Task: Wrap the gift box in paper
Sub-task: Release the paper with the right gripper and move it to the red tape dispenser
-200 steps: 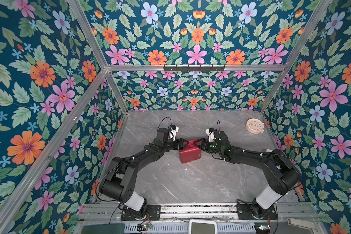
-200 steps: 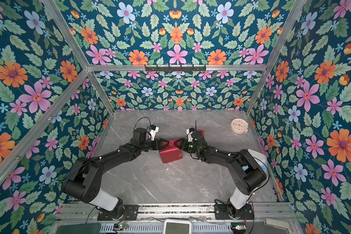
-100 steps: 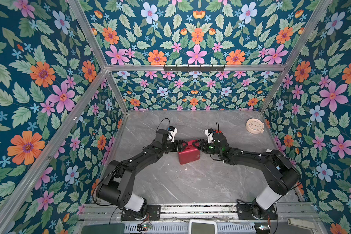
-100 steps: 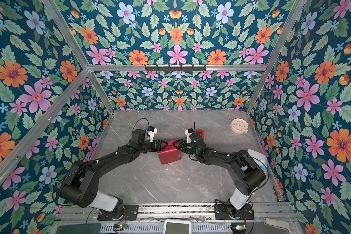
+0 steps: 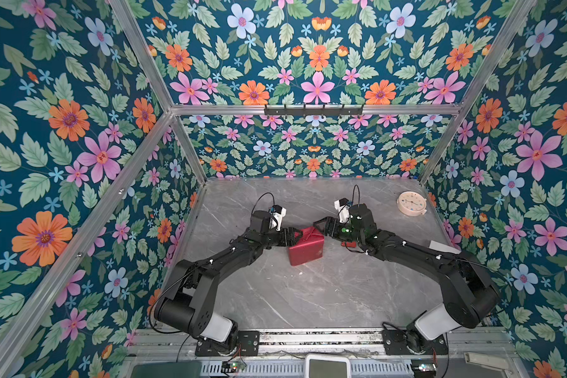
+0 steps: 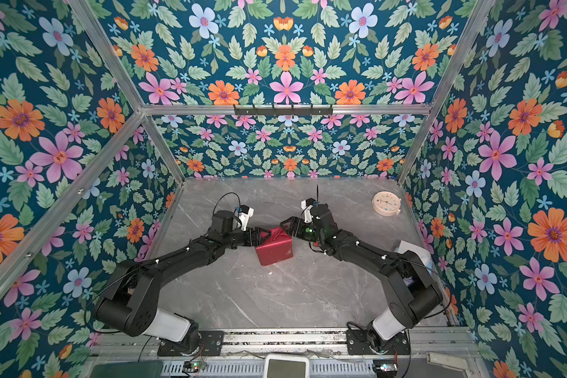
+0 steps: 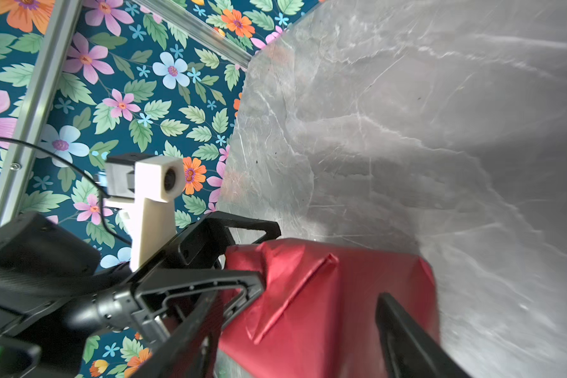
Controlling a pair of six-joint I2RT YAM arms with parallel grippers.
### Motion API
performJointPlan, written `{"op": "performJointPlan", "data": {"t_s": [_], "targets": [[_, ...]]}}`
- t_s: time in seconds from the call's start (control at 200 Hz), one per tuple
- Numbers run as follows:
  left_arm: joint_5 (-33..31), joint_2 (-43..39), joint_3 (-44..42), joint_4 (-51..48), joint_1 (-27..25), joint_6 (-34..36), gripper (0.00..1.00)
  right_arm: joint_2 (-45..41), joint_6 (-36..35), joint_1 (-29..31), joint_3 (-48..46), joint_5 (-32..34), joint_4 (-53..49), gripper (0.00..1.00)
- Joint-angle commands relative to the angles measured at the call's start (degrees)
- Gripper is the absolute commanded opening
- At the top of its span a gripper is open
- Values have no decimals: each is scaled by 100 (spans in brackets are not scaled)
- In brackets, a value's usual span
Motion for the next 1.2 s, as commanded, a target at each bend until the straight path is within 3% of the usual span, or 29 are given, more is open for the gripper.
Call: {"op": "performJointPlan", "data": {"t_s": [0.0,0.24,0.44,0.765,1.195], "targets": [[-247,83,-47,-730,-7,181,77,-322,-350,-257,-23,-159,-781,75],[-295,84,-31,-757,-3,220,77,-714,-885,-1584,-3,-934,-1983,70],[-325,59,-29,-782,-1,247,77,-10,-900,-2391,283,-1814,-2330,61],[-341,23,-36,-767,-1,264,76,694,-987,-2620,548,-2123,-2317,45],[-346,58,6,-765,-7,284,76,1346,-964,-2626,594,-2346,-2062,38]]}}
